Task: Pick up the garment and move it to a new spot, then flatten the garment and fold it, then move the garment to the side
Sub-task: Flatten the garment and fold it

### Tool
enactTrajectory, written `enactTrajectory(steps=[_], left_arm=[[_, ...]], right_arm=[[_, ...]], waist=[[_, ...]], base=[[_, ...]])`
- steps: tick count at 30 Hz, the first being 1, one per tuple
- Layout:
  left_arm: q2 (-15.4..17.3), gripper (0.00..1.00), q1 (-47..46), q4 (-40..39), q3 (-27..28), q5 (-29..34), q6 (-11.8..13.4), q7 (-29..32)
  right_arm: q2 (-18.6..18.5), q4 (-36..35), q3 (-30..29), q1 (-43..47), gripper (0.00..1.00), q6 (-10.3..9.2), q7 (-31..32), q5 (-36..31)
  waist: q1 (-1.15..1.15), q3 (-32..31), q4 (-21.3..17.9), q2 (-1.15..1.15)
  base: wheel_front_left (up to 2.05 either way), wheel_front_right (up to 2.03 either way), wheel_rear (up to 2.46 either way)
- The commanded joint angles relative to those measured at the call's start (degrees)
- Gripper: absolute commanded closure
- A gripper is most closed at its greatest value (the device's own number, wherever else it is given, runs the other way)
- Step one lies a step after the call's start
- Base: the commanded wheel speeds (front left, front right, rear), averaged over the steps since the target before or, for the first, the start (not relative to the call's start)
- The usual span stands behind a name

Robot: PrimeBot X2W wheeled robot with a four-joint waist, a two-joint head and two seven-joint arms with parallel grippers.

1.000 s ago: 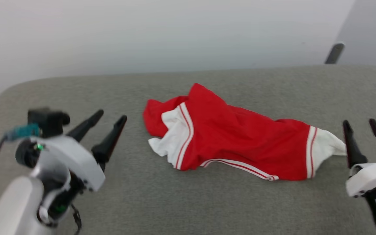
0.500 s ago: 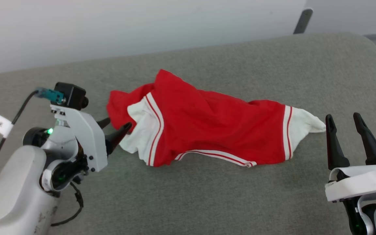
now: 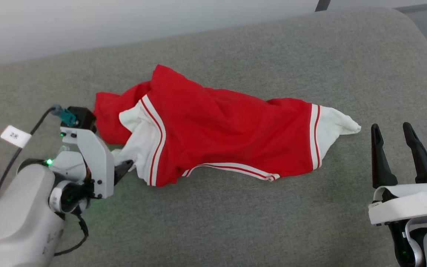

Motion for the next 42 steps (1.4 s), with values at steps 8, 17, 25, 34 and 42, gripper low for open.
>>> enactTrajectory(steps=[8,17,25,34,42], left_arm=[[-2.3,0.00,-2.7,8.1,-1.2,0.0,-1.3,-1.8],[-3.6,1.00,-4.7,12.4,-2.5,-0.7,-2.3,-2.0],[-2.2,1.00,-4.6,11.9,-1.3,-1.7,-1.9,-2.3],[1.2,1.00,0.5,3.9,1.0,-3.5,1.9,-1.1],[6.1,1.00,7.9,-5.5,3.2,-4.5,7.1,1.8]], right_arm=[[0.0,-0.3,0.1,-0.9,0.00,-0.06,-0.3,-0.3],[-0.4,-0.3,-0.5,-0.9,0.00,-0.06,0.0,-0.8],[-0.8,-0.3,-1.1,0.4,0.00,-0.06,0.5,-0.9],[-1.2,-0.8,-1.8,2.7,0.00,-0.06,2.3,-1.3],[-1.6,-1.4,-2.0,4.5,0.00,-0.06,3.9,-1.0]], waist=[[0.00,1.3,0.1,0.00],[0.00,1.2,1.3,0.00],[0.00,-0.7,3.5,0.00],[0.00,-4.3,7.6,0.00],[0.00,-6.9,10.2,0.00]], base=[[0.00,0.00,0.00],[0.00,0.00,0.00],[0.00,0.00,0.00],[0.00,0.00,0.00],[0.00,0.00,0.00]])
